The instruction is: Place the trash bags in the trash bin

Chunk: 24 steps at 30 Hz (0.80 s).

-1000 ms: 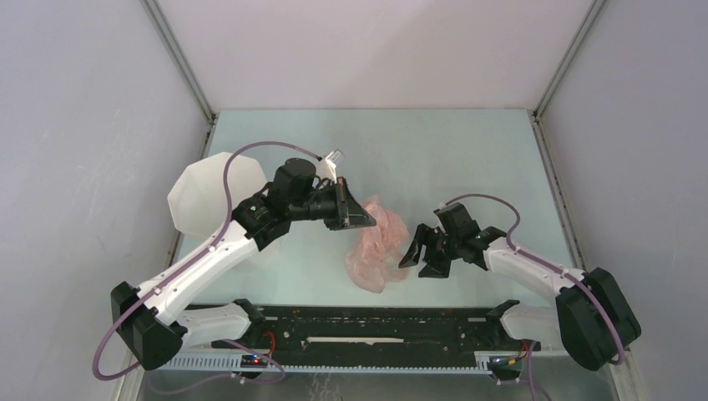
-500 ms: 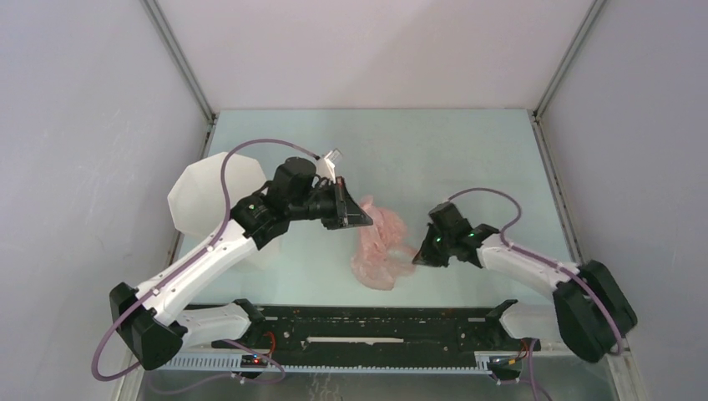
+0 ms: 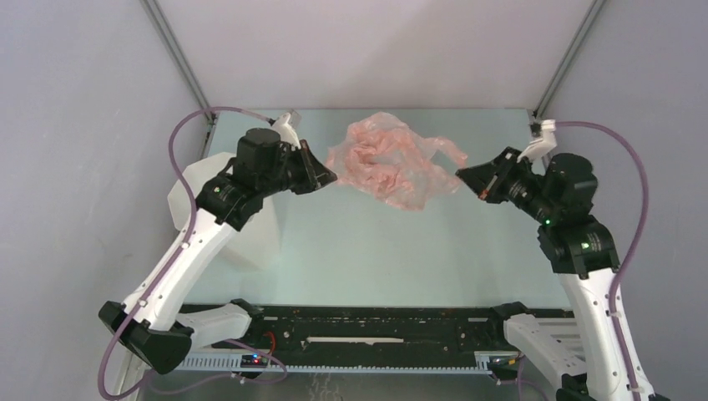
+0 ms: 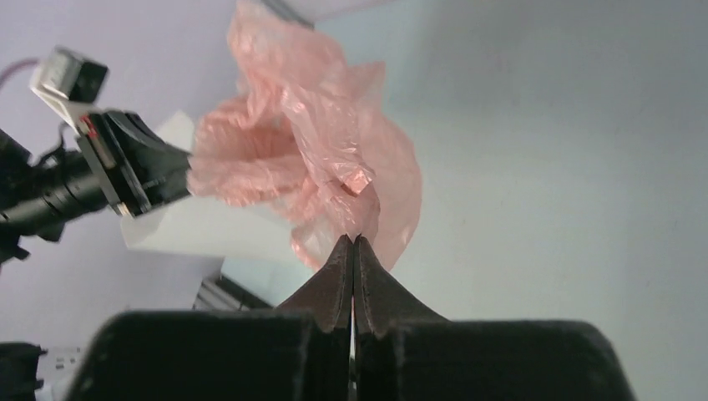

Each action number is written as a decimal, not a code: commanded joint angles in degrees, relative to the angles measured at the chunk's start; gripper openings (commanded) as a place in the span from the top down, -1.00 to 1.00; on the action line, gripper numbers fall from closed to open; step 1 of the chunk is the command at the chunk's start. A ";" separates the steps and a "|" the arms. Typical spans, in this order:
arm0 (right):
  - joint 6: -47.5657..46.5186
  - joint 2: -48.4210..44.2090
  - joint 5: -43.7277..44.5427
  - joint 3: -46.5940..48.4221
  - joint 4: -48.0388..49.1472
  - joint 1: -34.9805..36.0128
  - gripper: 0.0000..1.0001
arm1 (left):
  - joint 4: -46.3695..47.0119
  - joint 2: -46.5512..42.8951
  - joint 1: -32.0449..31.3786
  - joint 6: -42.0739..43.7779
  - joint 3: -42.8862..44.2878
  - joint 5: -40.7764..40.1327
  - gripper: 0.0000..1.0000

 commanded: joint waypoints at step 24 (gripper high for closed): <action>-14.72 7.31 12.10 30.39 1.96 17.00 1.00 | 8.40 7.03 -13.02 14.08 35.26 -19.85 0.99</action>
